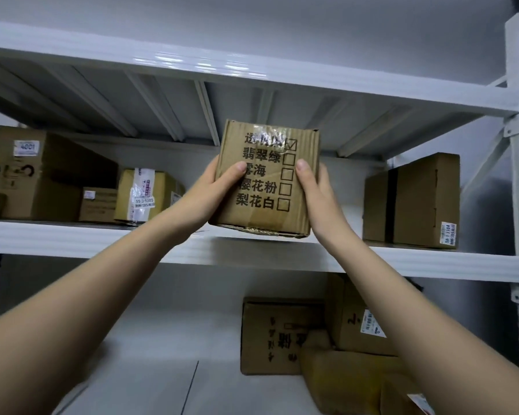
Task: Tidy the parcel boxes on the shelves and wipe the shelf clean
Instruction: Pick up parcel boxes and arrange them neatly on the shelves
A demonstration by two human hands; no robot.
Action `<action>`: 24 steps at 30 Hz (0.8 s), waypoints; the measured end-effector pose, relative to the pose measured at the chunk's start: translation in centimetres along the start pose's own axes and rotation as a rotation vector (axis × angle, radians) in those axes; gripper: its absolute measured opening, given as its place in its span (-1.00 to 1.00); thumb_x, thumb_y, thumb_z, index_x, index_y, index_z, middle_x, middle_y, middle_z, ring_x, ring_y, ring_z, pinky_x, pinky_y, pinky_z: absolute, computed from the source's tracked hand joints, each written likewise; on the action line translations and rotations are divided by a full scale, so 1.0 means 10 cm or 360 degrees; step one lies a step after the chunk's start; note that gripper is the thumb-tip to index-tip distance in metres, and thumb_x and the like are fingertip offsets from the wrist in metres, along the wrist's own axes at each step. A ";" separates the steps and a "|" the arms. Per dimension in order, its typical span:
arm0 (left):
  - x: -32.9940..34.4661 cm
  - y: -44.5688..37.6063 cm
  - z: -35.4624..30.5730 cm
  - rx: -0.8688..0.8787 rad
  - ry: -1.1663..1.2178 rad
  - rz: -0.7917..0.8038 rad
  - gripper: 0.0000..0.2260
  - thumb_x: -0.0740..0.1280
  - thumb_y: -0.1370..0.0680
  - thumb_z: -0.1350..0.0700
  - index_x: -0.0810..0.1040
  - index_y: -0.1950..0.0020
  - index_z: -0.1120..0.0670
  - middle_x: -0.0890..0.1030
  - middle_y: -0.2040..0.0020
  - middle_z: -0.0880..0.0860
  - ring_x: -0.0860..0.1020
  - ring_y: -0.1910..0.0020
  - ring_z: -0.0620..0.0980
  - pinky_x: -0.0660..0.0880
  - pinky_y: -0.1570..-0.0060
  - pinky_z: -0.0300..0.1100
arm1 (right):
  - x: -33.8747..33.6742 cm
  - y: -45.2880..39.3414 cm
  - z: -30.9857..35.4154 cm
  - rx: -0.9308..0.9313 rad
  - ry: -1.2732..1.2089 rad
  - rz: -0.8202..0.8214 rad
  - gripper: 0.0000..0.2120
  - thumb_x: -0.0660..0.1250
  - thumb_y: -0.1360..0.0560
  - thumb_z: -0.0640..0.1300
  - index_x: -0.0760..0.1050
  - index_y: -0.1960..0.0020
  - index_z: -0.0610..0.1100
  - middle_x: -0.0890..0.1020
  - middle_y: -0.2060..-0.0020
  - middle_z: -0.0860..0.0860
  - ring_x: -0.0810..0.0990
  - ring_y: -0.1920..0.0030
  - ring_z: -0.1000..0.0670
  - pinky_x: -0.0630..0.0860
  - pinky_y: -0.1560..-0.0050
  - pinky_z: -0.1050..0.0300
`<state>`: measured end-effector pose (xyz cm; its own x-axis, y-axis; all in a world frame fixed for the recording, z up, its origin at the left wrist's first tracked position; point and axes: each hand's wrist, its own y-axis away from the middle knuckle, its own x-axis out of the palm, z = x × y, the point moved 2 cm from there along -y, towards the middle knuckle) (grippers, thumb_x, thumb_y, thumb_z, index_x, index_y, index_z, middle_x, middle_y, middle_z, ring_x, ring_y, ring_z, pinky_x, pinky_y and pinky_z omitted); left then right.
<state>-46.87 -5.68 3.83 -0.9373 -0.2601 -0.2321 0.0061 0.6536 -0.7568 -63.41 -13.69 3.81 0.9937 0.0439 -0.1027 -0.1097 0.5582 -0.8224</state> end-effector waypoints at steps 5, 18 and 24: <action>-0.42 -0.21 0.37 -0.0193 -0.0130 -0.0076 -0.59 0.18 -0.62 -0.05 0.24 -0.45 0.00 0.54 -0.14 -0.14 0.52 0.02 -0.31 0.43 0.17 -0.42 | 0.50 -0.26 -0.26 0.0023 0.0099 0.0107 -0.43 0.07 -0.55 0.28 0.22 -0.46 0.02 0.51 -0.29 0.05 0.48 -0.29 -0.05 0.38 -0.34 -0.09; -1.60 -1.03 1.18 -0.0275 -0.0902 0.0076 -0.29 0.26 -0.59 0.07 -0.16 -0.54 -0.22 0.44 -0.28 0.10 0.57 -0.10 0.17 0.60 0.04 0.05 | 1.70 -0.98 -0.64 0.0043 0.0593 0.0486 -0.38 0.15 -0.59 0.00 -0.13 -0.44 0.39 0.34 -0.44 0.05 0.44 -0.33 -0.17 0.43 -0.28 -0.21; -1.95 -1.38 1.52 -0.0263 -0.1251 0.0259 -0.42 0.26 -0.59 0.02 0.05 -0.54 -0.07 0.40 -0.31 0.07 0.49 -0.06 0.08 0.57 0.14 -0.07 | 2.08 -1.31 -0.67 0.0290 0.0999 0.0597 -0.53 0.16 -0.60 -0.12 0.09 -0.45 0.08 0.47 -0.20 -0.10 0.55 -0.13 -0.20 0.57 -0.08 -0.20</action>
<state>-23.38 -20.43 9.54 -0.4109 -0.5351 -0.7381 0.0121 0.8063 -0.5913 -41.41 -25.66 8.64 0.6857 -0.1920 -0.7022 -0.3790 0.7294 -0.5695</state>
